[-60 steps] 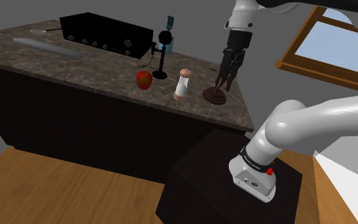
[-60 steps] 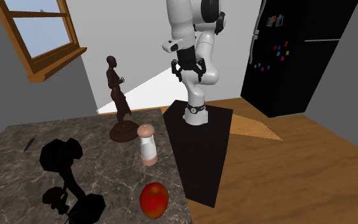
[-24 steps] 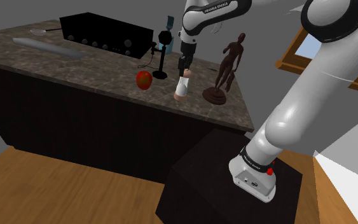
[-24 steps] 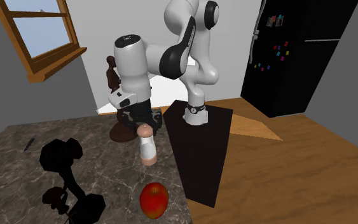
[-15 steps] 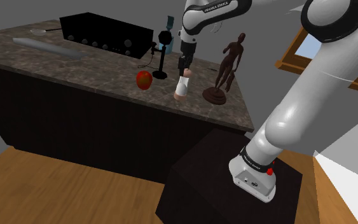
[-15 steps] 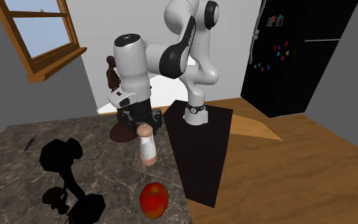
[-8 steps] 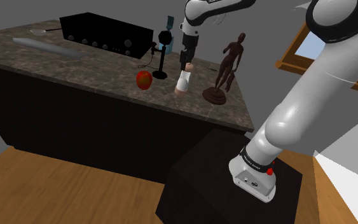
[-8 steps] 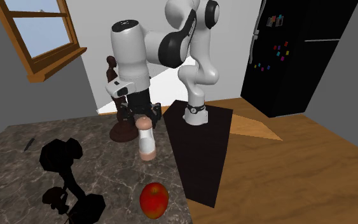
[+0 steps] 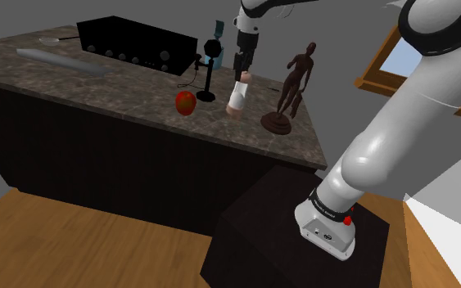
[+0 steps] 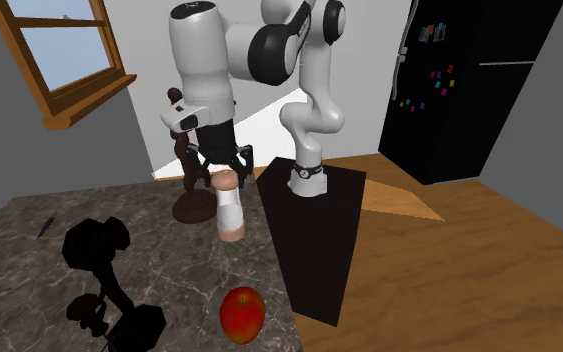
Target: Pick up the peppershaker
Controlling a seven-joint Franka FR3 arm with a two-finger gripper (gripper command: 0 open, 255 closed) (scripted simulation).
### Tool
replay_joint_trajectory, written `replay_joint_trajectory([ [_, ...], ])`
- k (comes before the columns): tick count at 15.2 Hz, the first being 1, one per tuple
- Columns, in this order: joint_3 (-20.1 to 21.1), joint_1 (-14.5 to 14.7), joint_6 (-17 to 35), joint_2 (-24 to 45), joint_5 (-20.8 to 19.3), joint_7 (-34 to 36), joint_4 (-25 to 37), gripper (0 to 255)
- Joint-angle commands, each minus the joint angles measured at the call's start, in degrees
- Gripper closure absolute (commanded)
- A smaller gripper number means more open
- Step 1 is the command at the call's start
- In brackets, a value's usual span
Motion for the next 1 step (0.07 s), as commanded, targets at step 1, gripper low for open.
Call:
replay_joint_trajectory([
  [1,0.0,0.0,-0.5,-0.1,0.0,-0.1,0.4,255],
])
